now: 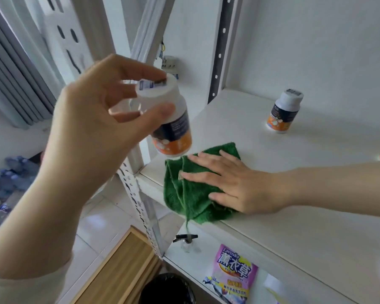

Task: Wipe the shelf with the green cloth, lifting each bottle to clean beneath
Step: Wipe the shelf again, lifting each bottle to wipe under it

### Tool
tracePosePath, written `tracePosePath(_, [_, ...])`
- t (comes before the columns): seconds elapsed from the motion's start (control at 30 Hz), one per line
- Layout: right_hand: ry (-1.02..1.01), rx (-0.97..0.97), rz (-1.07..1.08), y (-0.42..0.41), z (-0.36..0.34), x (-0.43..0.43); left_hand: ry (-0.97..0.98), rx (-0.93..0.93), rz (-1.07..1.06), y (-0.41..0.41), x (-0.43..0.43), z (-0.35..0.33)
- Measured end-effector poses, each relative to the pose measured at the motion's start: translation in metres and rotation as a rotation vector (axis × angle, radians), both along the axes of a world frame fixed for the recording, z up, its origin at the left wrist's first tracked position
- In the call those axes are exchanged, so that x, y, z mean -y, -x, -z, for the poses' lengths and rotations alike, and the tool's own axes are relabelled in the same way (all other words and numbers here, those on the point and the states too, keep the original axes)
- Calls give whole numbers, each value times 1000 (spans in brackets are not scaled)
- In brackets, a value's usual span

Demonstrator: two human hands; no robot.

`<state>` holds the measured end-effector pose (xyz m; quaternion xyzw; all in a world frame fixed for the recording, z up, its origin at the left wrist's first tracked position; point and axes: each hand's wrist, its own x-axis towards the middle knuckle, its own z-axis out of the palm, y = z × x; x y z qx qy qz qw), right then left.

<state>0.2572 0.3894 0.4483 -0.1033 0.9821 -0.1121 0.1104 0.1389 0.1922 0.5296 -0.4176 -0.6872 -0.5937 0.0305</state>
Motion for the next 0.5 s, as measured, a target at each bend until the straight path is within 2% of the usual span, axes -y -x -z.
tracePosePath(0.1, [-6, -32, 206, 28, -1, -16, -3, -29, -2, -2, -1, -4])
tracePosePath(0.17, [-32, -5, 404, 62, -1, -22, 0, -25, 0, -2, -1, -5])
tracePosePath(0.23, [-31, 26, 499, 86, 1, -15, -1, -21, -5, -3, 0, -5])
tracePosePath(0.3, [-35, 22, 467, 91, 8, 6, -3, -19, -3, -4, 0, -5])
tracePosePath(0.4, [-35, -19, 267, 71, 14, 45, -3, -26, -4, -5, -2, -6])
tracePosePath(0.5, [11, -41, 181, 41, 7, 63, -3, -19, 3, -5, -6, -5])
